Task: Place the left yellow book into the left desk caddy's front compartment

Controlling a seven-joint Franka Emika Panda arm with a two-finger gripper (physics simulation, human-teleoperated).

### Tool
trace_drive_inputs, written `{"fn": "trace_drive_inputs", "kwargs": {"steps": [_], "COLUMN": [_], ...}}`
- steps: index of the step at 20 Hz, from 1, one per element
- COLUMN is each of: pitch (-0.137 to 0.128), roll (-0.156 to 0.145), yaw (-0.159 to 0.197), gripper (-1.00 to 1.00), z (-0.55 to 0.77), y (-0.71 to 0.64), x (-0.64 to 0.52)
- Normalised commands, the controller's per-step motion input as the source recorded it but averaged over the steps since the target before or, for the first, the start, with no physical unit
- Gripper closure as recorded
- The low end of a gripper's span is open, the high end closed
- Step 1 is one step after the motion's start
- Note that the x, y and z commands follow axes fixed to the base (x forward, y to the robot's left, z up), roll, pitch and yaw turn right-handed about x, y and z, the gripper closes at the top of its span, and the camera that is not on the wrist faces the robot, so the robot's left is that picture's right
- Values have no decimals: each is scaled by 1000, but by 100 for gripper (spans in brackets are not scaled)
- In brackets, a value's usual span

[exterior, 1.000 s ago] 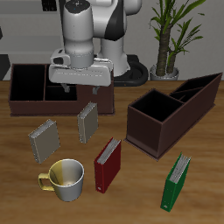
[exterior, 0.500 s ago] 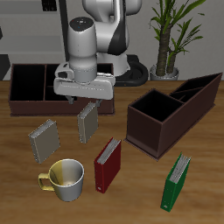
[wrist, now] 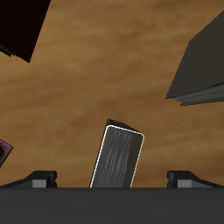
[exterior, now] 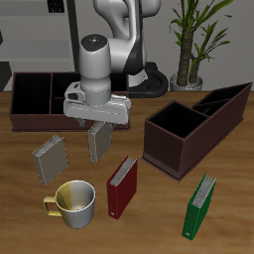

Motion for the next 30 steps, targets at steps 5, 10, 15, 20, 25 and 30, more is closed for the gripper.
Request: {"fn": "trace_drive_inputs", "kwargs": {"steps": [5, 10, 15, 20, 25, 30], "pitch": [16, 14, 2, -4, -37, -51], "roll": [-5, 13, 12, 12, -7, 4], "yaw": [-36, -15, -4, -11, 27, 7], "gripper": [-100, 100, 100, 100, 100, 100], "z": [-212, -161, -33, 141, 381, 461], "y": [-41, 56, 60, 180, 220, 246], "x": [13, 73, 70, 83, 23, -54]}}
